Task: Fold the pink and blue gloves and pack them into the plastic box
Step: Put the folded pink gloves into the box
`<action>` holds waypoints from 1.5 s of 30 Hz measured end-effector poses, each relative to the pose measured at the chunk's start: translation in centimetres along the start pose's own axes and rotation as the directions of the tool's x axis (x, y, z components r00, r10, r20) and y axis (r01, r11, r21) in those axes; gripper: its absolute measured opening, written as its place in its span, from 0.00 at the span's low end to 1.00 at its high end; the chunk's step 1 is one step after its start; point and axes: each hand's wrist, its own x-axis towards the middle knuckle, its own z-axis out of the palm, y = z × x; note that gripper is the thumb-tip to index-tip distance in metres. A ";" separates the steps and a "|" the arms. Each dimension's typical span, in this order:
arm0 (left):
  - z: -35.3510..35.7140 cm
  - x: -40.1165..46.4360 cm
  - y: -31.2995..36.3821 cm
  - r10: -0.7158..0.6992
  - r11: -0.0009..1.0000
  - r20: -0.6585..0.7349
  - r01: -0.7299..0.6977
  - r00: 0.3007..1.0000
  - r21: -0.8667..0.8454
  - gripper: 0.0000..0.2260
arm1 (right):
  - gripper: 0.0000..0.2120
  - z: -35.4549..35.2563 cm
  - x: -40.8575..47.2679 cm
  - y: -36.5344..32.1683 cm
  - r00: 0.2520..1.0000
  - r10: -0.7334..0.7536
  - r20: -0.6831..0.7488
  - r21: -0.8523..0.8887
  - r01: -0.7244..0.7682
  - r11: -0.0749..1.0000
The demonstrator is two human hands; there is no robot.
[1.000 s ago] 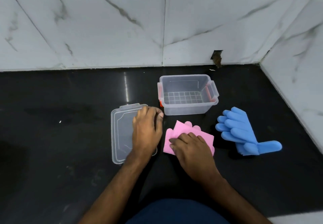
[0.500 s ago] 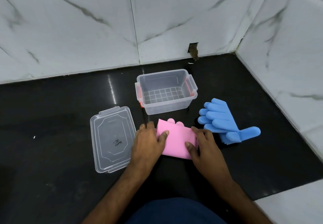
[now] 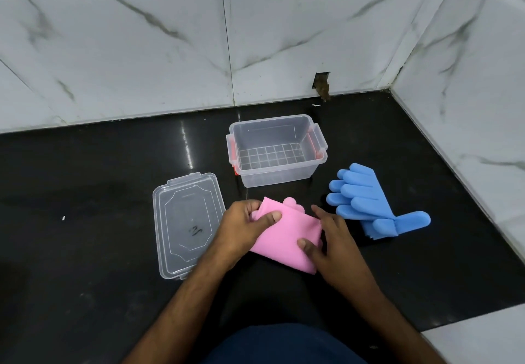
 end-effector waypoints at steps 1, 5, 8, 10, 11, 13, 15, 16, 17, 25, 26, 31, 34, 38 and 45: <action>-0.3 -0.1 0.2 0.029 0.999 0.048 -0.027 0.998 -0.036 0.12 | 0.38 -0.1 0.1 0.1 0.999 -0.017 0.039 0.014 0.017 1.000; -2.2 -0.2 1.9 0.108 0.994 0.228 -0.097 0.968 -0.057 0.09 | 0.47 -1.5 1.2 0.1 0.964 -0.045 0.264 0.169 0.000 0.986; -3.2 0.0 4.1 0.174 0.985 0.300 -0.171 0.938 -0.036 0.02 | 0.45 -2.8 2.1 -0.4 0.923 -0.081 0.376 0.311 -0.044 0.949; -3.8 0.4 5.5 0.214 0.976 0.309 -0.217 0.927 -0.025 0.03 | 0.40 -3.2 2.5 -1.3 0.911 -0.102 0.399 0.440 -0.093 0.893; -4.1 0.6 6.1 0.231 0.970 0.311 -0.244 0.922 0.003 0.05 | 0.37 -3.3 2.7 -1.7 0.905 -0.109 0.412 0.515 -0.132 0.847; -4.7 0.9 7.2 0.252 0.954 0.327 -0.290 0.911 0.074 0.08 | 0.31 -3.2 3.1 -2.1 0.884 -0.143 0.446 0.638 -0.201 0.743; -5.0 1.2 8.3 0.257 0.939 0.344 -0.317 0.903 0.132 0.06 | 0.28 -3.0 3.5 -2.5 0.863 -0.186 0.469 0.698 -0.234 0.677; -5.1 1.3 8.8 0.261 0.931 0.352 -0.331 0.899 0.153 0.06 | 0.28 -2.9 3.6 -2.8 0.857 -0.200 0.476 0.719 -0.248 0.649; -5.3 1.5 9.3 0.270 0.921 0.359 -0.348 0.893 0.174 0.06 | 0.29 -2.8 3.7 -3.0 0.855 -0.204 0.477 0.737 -0.264 0.622; -7.0 4.7 13.8 0.323 0.835 0.390 -0.453 0.862 0.312 0.13 | 0.41 -5.3 6.1 -6.8 0.894 -0.205 0.397 0.770 -0.204 0.604; -7.1 5.2 14.3 0.326 0.821 0.389 -0.462 0.862 0.335 0.12 | 0.39 -5.6 6.6 -7.1 0.906 -0.202 0.372 0.769 -0.179 0.614; -7.2 8.2 16.1 0.344 0.784 0.355 -0.474 0.869 0.401 0.12 | 0.27 -6.1 9.6 -8.1 0.968 -0.148 0.205 0.773 -0.067 0.631; -7.4 10.1 15.8 0.358 0.812 0.216 -0.417 0.908 0.409 0.17 | 0.28 -6.4 11.4 -8.9 0.991 -0.098 0.087 0.745 0.001 0.667; -6.2 10.9 13.3 0.448 0.850 -0.054 -0.407 0.892 0.334 0.28 | 0.20 -5.9 13.4 -9.7 0.989 -0.057 -0.137 0.668 0.135 0.732; -4.0 8.8 8.8 0.198 0.980 -0.268 -0.200 0.943 0.019 0.22 | 0.19 -4.8 14.3 -10.6 0.973 0.025 -0.227 0.776 0.166 0.609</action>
